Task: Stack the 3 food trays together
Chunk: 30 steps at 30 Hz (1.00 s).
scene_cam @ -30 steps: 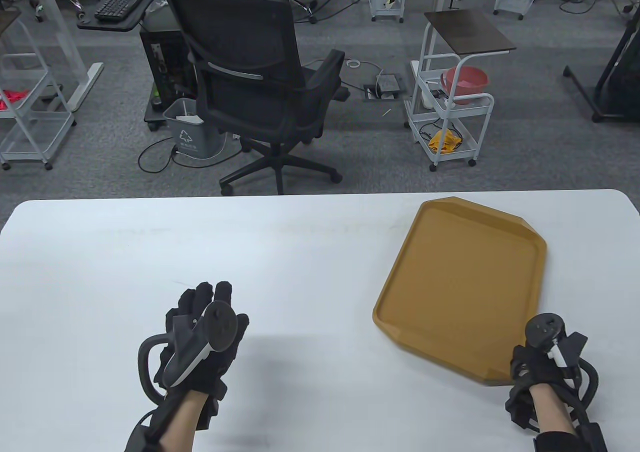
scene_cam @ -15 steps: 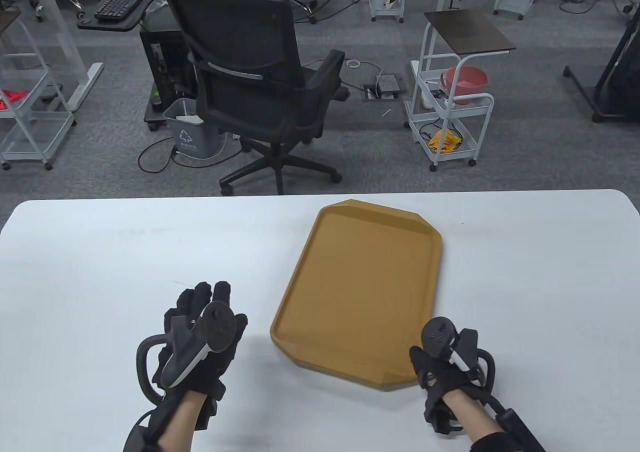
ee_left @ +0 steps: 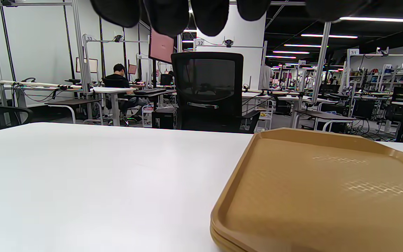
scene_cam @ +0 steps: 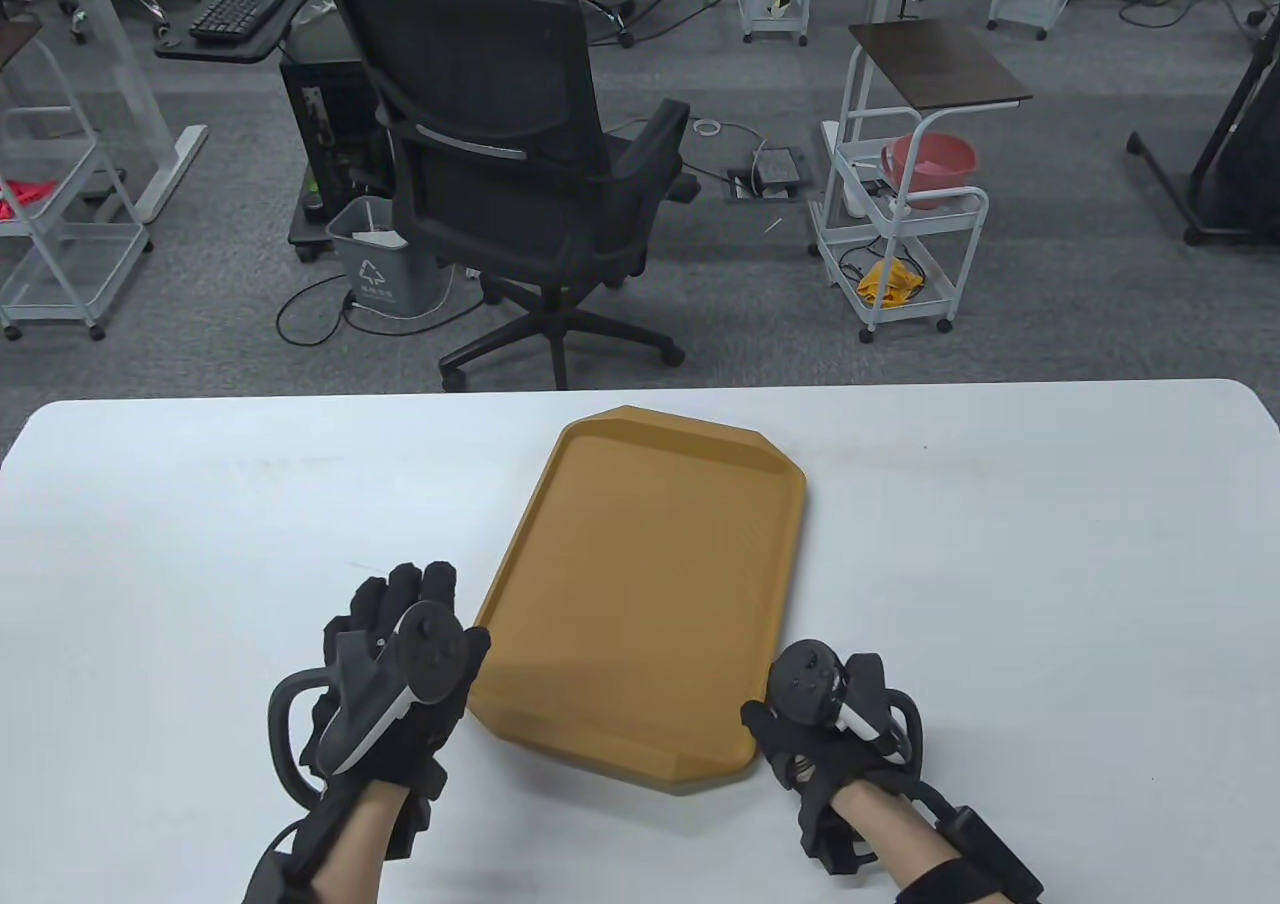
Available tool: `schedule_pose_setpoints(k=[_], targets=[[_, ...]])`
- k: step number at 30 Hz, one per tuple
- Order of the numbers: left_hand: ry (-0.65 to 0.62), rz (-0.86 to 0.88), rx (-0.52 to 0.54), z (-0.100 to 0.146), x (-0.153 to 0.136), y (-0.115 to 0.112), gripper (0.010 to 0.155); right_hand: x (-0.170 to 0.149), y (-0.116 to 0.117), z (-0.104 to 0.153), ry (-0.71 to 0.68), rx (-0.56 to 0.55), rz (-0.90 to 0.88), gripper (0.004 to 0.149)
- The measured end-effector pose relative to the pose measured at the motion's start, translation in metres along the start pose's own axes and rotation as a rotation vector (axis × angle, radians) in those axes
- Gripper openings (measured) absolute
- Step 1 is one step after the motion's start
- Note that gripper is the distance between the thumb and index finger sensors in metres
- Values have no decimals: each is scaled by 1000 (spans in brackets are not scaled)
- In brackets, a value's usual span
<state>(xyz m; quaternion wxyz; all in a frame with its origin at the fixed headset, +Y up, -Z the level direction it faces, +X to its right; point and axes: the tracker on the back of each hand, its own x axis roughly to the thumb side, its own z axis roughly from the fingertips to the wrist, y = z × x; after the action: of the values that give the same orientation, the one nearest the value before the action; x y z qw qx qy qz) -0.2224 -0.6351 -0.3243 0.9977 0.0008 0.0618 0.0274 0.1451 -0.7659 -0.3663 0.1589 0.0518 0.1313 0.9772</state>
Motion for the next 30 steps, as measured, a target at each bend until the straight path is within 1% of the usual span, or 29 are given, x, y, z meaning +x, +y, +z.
schedule_pose_setpoints(k=[3,5,8,11,14,19,23,30], targets=[[-1,10,10,1,-1,2,72,3,-18,5,-35,-69,35,67],[-3,24,17,1,-2,4,72,9,-39,10,-70,-148,59,67],[-14,32,33,3,-1,6,72,20,-66,20,-116,-217,28,69],[-24,29,48,5,0,8,73,29,-87,32,-157,-267,-8,71],[-40,41,74,6,2,10,73,36,-100,47,-187,-327,4,75],[-62,33,126,10,6,11,77,39,-107,66,-216,-426,48,79],[-74,26,150,11,9,11,80,38,-111,75,-217,-453,48,80],[-75,25,153,11,11,10,79,38,-113,76,-213,-454,54,79]])
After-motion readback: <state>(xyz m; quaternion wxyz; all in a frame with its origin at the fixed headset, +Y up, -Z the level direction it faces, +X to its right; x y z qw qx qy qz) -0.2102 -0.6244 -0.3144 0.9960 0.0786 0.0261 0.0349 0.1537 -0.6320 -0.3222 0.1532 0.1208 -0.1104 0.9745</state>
